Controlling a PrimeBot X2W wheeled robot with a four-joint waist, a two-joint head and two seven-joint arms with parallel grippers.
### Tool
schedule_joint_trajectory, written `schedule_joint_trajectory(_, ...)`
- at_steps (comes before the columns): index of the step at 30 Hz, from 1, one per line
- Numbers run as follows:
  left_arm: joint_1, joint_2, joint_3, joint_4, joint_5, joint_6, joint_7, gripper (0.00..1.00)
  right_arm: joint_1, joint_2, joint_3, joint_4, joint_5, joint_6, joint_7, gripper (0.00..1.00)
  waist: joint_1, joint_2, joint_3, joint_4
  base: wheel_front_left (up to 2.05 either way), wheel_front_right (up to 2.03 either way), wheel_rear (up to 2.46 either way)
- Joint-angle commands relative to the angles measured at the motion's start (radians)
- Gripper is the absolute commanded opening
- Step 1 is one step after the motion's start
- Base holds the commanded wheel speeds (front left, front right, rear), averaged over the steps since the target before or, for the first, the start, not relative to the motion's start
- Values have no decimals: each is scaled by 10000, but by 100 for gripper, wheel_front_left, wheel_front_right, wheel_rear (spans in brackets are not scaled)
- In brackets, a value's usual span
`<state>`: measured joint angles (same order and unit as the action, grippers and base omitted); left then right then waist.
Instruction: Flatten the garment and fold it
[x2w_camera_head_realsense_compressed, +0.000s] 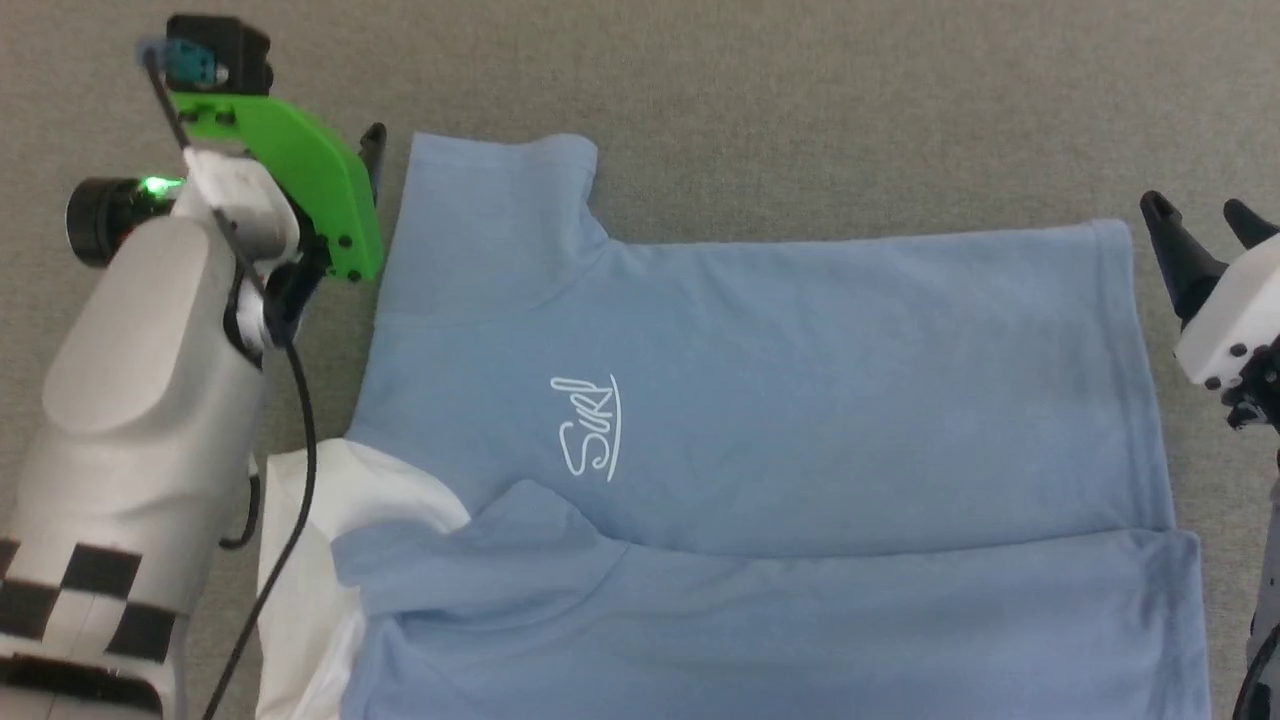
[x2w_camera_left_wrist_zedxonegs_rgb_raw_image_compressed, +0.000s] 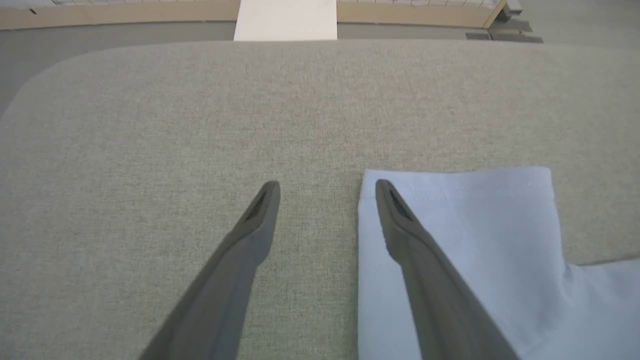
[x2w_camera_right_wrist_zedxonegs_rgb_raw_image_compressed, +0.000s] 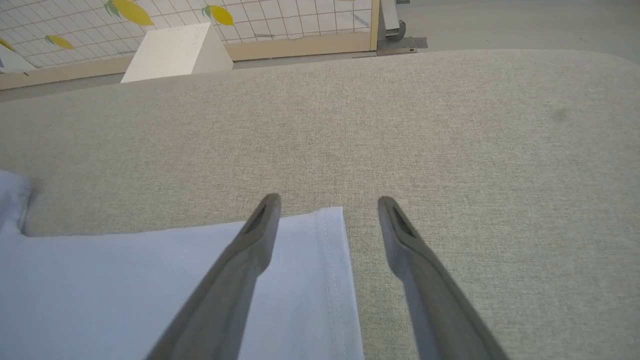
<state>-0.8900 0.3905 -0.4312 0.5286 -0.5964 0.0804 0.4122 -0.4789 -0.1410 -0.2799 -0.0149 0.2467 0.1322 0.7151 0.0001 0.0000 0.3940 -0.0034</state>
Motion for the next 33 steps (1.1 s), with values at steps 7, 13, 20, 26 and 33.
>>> schedule_joint_trajectory(7,-1199,-412,-617,1580,-387,-337,3016,100,-197,-81,-13,-11,-11,-15,-162,100,-1,0,1163,-410,0,0,0)
schedule_joint_trajectory(13,-1020,-535,-721,1858,-849,75,4989,0,-132,-121,-94,-91,-32,-15,-204,100,-1,0,1169,-408,0,0,0)
schedule_joint_trajectory(20,-618,-586,-189,894,-1227,-54,3710,0,34,-191,-241,-86,-96,-15,-167,100,-1,0,893,-46,0,0,0)
schedule_joint_trajectory(26,-179,-347,412,-356,-1411,-503,1883,0,67,-610,155,197,-365,-15,262,100,-1,0,405,217,0,0,0)
schedule_joint_trajectory(33,1266,28,870,-2590,-1578,-502,742,0,-314,-1596,1353,921,-963,-15,2000,100,-1,0,199,533,0,0,0)
